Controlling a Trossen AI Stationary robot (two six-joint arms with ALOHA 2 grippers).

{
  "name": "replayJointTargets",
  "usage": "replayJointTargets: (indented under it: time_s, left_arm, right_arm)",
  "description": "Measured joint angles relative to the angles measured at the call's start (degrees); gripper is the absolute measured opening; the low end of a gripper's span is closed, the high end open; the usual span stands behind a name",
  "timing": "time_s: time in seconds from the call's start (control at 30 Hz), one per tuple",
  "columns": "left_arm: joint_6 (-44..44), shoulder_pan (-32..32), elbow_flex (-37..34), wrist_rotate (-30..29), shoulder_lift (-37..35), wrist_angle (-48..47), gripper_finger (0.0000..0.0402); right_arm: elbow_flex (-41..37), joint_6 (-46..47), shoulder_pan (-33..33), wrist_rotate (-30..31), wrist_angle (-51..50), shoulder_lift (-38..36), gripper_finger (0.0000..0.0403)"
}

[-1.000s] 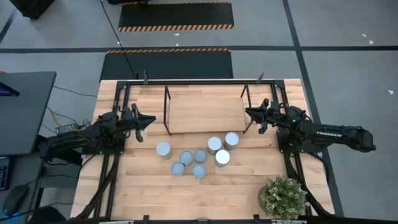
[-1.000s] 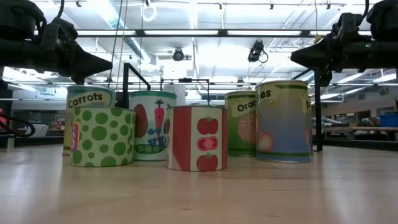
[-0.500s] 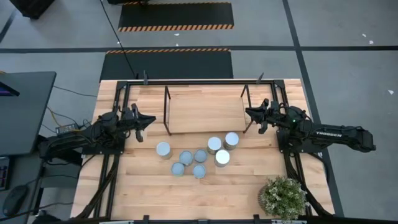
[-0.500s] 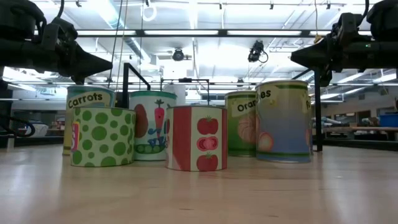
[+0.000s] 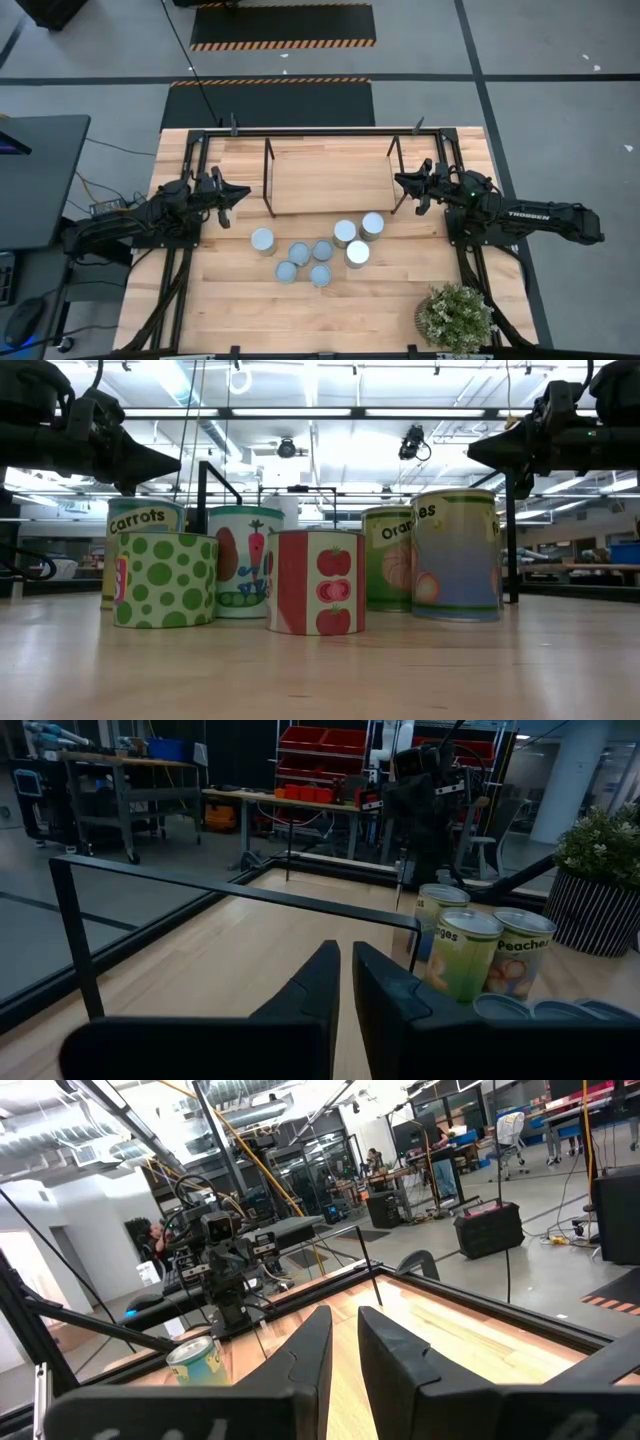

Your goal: Pick and place cans onto a shelf

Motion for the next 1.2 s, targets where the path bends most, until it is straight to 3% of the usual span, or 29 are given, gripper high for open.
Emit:
replayJointTargets:
  time_s: [0.13,0.3,0.67,0.93,1.2]
  left_arm:
    - [-1.42,0.01,-0.02,0.02,0.01,0.60,0.0039]
    - [-9.98,0.02,-0.01,0.02,0.02,2.47,0.0039]
    - [-15.52,0.01,-0.01,0.02,0.01,13.57,0.0039]
    - [-25.82,0.01,-0.02,0.61,0.00,19.48,0.0039]
    - [-26.91,-0.84,-0.02,20.67,0.02,19.17,0.0039]
  right_arm:
    - [-0.02,0.00,-0.01,0.02,0.00,-0.01,0.0059]
    - [0.00,0.00,-0.02,0.02,0.00,0.00,0.0059]
    - [-0.02,0.00,-0.02,0.01,0.00,0.01,0.0059]
    - [-0.01,0.00,-0.01,0.01,0.00,0.01,0.0059]
    - [-0.01,0.00,-0.02,-0.01,0.00,-0.02,0.0059]
